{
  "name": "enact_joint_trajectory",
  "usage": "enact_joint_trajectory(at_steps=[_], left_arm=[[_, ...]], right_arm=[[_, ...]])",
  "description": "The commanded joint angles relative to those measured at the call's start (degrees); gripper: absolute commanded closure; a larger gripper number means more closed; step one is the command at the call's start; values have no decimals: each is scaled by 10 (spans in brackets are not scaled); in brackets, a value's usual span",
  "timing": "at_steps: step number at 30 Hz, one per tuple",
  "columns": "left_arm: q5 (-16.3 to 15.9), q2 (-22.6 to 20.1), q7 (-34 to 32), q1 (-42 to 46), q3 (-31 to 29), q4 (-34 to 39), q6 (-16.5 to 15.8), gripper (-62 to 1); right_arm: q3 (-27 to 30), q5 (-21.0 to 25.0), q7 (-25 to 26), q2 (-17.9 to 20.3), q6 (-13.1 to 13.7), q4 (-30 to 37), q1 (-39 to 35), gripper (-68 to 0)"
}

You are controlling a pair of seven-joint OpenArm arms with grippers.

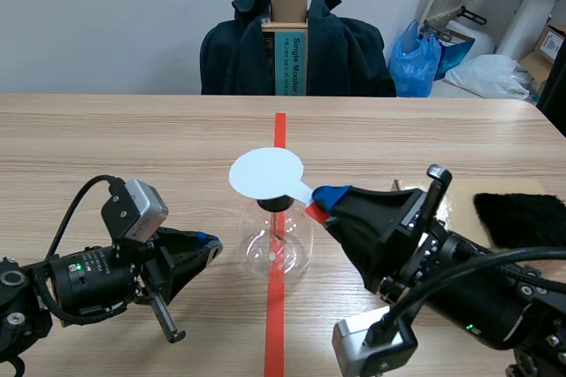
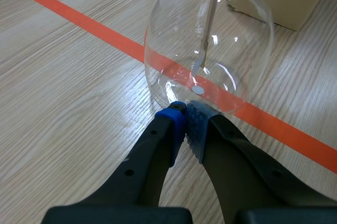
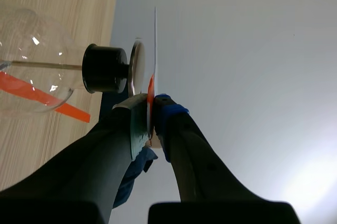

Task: Do the electroscope experiment.
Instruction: 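Move the plate toward and away from the electroscope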

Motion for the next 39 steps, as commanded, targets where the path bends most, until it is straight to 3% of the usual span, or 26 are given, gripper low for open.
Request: enact_joint_trajectory(at_steps=[1,14,33,39], left_arm=[[-8,0,-8,0,-3,10,0,-27],[-8,0,-8,0,-3,10,0,-27],[-8,0,-8,0,-3,10,0,-27],[-8,0,-8,0,-3,10,0,-27]], right_arm=[[3,6,1,0,-5,10,9,-8],[3,6,-41,0,-5,10,9,-8],[4,6,-264,0,-7,10,8,-8],[4,7,-275,0,-51,13,-3,-8]])
